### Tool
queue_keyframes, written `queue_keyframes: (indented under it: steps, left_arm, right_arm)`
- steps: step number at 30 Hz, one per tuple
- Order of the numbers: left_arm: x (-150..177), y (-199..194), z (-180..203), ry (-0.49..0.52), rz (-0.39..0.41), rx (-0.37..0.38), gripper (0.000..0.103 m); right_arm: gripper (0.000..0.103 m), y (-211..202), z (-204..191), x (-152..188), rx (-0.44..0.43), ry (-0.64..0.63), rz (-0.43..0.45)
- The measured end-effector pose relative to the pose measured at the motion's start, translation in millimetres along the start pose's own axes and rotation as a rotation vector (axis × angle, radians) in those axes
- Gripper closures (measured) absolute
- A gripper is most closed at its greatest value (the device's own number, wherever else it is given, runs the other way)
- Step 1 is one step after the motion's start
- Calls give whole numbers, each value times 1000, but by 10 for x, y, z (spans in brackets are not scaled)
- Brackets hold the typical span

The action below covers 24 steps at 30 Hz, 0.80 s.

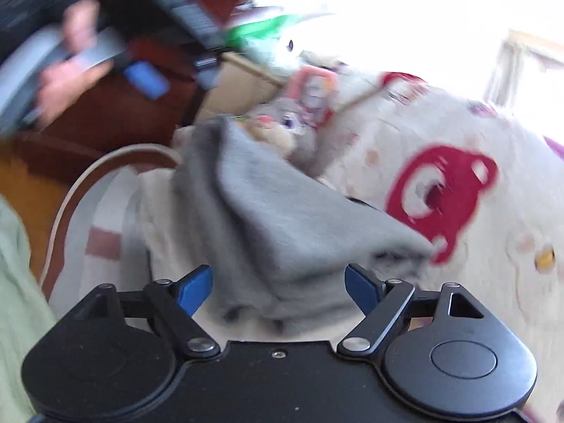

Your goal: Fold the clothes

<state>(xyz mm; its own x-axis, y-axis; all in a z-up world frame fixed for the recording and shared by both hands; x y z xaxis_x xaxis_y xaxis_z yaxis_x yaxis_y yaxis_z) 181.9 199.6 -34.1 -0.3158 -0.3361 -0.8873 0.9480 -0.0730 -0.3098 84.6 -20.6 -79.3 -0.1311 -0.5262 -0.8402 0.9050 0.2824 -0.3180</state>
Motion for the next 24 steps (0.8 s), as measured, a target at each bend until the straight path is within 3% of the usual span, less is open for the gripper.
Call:
queue_keyframes:
  steps: [4, 5, 8, 9, 10, 11, 12, 16, 18, 19, 21, 24]
  left_arm:
    - [-24, 380, 157, 231, -220, 117, 35]
    - [40, 399, 187, 292, -211, 110, 34]
    - [274, 475, 219, 458, -183, 63, 21]
    - [361, 510, 220, 510, -188, 43, 23]
    - [404, 524, 214, 527, -183, 46, 28]
    - [417, 525, 205, 520, -172, 66, 49]
    - [425, 542, 212, 525, -153, 54, 66]
    - [427, 621, 279, 564, -58, -104, 74]
    - [355, 540, 227, 545, -35, -219, 94]
    - [311, 487, 191, 530, -26, -278, 94]
    - [159, 311, 35, 434, -11, -296, 94]
    - [-49, 91, -5, 349, 23, -143, 89]
  right_arm:
    - [18, 132, -196, -105, 66, -161, 25]
    - [18, 147, -191, -94, 78, -197, 25]
    - [21, 181, -109, -103, 95, -230, 14]
    - [25, 222, -60, -114, 90, -224, 5]
    - [43, 263, -20, -123, 80, -218, -12]
    - [75, 309, -22, -118, 53, -219, -58]
    - [74, 351, -44, -120, 45, -227, -100]
    - [74, 346, -94, -185, 9, -116, -86]
    - [74, 365, -9, -220, -31, 10, -103]
    - [74, 378, 79, -228, -61, 101, -116]
    - [74, 381, 322, -144, -133, 306, -121]
    - [74, 330, 393, -28, -169, 328, -106]
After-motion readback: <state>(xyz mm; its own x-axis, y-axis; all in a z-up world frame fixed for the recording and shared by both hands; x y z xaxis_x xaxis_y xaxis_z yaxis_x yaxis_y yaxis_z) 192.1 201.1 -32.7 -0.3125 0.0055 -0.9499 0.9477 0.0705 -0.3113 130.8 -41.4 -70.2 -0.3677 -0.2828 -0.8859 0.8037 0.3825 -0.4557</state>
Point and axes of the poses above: each gripper's, at about its wrist camera, not at the fingertips, and y roughly the way its jaws point, z to its right, x to its underside, the point moved 2 cm from there along y, roughly the way its jaws point, and after that the axes turned 4 degrees about y, right-handed, at the moved point
